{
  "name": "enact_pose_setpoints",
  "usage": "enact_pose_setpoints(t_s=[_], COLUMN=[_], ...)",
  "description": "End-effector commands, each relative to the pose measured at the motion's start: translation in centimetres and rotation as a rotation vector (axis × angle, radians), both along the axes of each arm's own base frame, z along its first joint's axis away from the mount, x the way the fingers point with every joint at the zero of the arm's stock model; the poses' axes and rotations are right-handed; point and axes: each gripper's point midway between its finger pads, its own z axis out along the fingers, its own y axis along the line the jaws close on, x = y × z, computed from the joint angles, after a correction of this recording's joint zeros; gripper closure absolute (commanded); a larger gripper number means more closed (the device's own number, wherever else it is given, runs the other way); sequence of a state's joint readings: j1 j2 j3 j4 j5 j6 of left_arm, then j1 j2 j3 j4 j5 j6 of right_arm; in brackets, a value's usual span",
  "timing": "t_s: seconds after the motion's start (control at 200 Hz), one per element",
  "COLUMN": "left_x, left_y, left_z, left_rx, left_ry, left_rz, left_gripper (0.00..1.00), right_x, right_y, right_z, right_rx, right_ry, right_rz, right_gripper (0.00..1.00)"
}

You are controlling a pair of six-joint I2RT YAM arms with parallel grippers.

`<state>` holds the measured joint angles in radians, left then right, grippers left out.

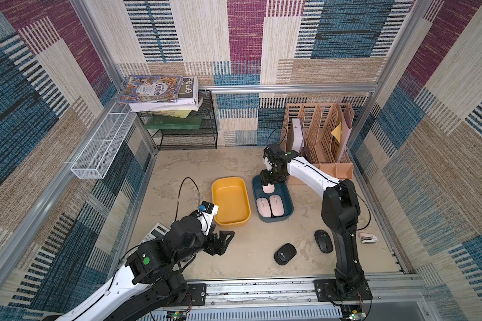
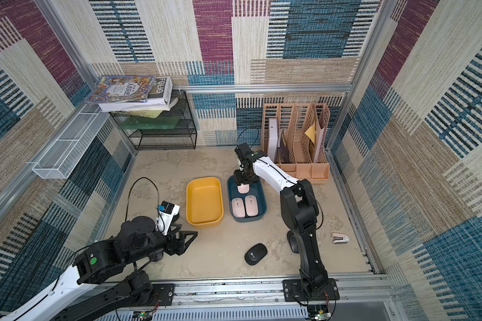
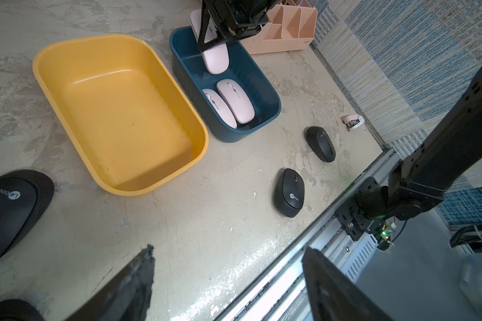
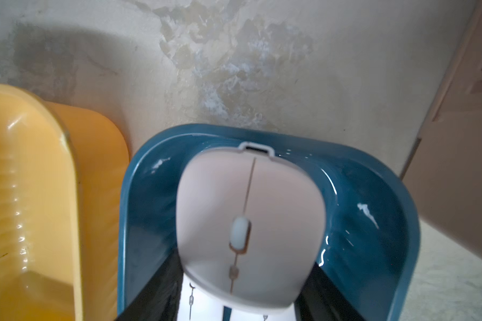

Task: Place the mice by color into the storage box
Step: Place the mouse in the storage box.

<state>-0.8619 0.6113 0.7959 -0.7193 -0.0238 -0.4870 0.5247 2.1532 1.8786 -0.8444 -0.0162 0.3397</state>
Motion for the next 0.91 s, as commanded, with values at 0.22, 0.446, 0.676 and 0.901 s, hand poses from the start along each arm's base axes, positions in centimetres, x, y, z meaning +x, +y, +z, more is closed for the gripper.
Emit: enact_pose_setpoints(t_s=[0.22,0.446,0.676,0.901], left_x=[0.6,0.6,0.7,0.8], left_y=[-0.3,-0.1,-0.2,-0.3], left_z=[0.2,0.0,-0.4,-0.7], left_rx=[-0.019,-0.010,-0.005,0.008], left_ry=[-0.022,-0.020,-0.014,-0.008], left_rz=[0.016,0.022,0.023,0.020], left_gripper=[0.13,0.13,0.13,0.13], right_x=[-0.5,0.2,0.5,0.1], right_y=[-0.1,0.2,-0.1,-0.1], right_z=[-1.5,-2.0,-3.1,-4.3], right_rx=[0.001,0.003,-0.010,-0.024], right_ry=[0.012,-0.002,0.015,0.044], right_rz=[0.002,-0.003,-0.005,-0.004], right_gripper=[0.52,0.52,0.52,0.47])
